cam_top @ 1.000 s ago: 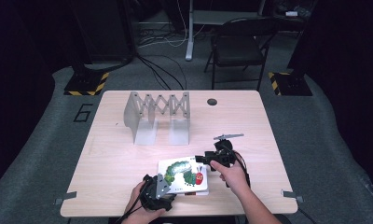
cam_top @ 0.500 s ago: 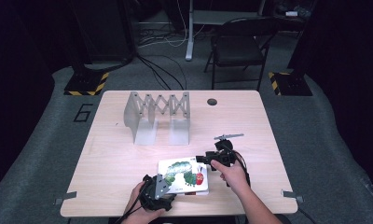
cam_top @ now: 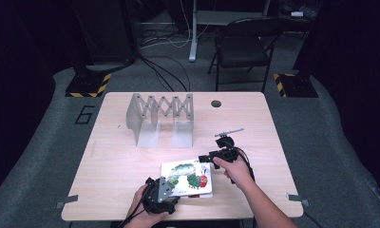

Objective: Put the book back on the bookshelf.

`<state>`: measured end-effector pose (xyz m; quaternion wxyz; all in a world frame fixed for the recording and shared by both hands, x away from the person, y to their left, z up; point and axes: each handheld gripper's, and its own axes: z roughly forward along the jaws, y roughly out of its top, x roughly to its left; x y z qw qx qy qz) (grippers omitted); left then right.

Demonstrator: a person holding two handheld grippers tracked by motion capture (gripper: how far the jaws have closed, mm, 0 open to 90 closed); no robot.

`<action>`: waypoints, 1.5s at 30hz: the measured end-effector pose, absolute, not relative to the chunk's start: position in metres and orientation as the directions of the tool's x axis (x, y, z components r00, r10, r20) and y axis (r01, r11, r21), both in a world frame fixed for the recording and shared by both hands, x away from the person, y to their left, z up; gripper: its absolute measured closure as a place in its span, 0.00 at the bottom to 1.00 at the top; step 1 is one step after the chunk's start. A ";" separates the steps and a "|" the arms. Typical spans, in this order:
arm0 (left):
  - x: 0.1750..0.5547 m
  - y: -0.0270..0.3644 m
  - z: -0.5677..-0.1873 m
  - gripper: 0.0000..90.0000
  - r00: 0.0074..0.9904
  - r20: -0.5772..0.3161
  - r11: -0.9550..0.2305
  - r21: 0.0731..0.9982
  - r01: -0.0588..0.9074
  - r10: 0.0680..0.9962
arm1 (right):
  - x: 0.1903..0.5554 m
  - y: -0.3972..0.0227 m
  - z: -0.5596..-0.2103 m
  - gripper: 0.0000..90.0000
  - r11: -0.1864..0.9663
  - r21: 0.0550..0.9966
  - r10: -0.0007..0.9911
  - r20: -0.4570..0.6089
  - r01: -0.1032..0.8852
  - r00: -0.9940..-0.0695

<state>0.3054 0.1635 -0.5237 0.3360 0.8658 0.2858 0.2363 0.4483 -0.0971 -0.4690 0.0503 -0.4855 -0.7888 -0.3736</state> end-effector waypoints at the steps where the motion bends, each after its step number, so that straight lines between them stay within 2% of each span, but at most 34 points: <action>1: 0.306 0.164 -0.524 0.17 0.726 0.216 -0.610 0.719 0.335 0.653 | 0.448 -0.097 -0.469 0.39 0.249 0.541 0.728 0.442 0.803 -0.524; 13: 0.306 0.164 -0.524 0.17 0.722 0.216 -0.606 0.721 0.336 0.657 | 0.462 -0.088 -0.482 0.40 0.322 0.496 0.699 0.450 0.807 -0.555; 25: 0.307 0.164 -0.524 0.17 0.725 0.223 -0.611 0.720 0.328 0.652 | 0.464 -0.087 -0.486 0.40 0.314 0.465 0.668 0.511 0.828 -0.541; 45: 0.307 0.164 -0.525 0.17 0.723 0.219 -0.607 0.723 0.330 0.655 | 0.466 -0.082 -0.495 0.40 0.357 0.417 0.638 0.545 0.836 -0.545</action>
